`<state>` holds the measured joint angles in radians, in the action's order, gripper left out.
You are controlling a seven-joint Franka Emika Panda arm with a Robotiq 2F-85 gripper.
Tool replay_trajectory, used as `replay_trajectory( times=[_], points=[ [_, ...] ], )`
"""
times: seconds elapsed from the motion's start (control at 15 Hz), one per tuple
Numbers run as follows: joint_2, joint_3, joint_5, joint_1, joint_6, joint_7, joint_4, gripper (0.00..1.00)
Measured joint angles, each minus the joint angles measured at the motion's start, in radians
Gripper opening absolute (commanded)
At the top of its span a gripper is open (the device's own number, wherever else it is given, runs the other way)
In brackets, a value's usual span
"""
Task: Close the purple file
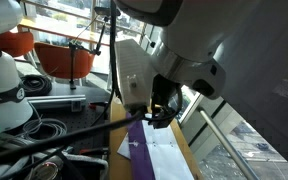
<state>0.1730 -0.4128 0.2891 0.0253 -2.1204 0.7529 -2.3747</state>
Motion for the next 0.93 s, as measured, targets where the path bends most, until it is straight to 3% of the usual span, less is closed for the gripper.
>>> replay_trajectory(
  times=[0.33,0.67,0.93],
  points=[
    [-0.298,0.097,0.174,0.035,-0.009,0.012,0.25,1.0],
    [-0.545,0.221,0.18,0.126,-0.039,-0.061,0.454,1.0],
    [-0.677,0.292,0.2,0.241,-0.035,-0.062,0.582,1.0]
  ],
)
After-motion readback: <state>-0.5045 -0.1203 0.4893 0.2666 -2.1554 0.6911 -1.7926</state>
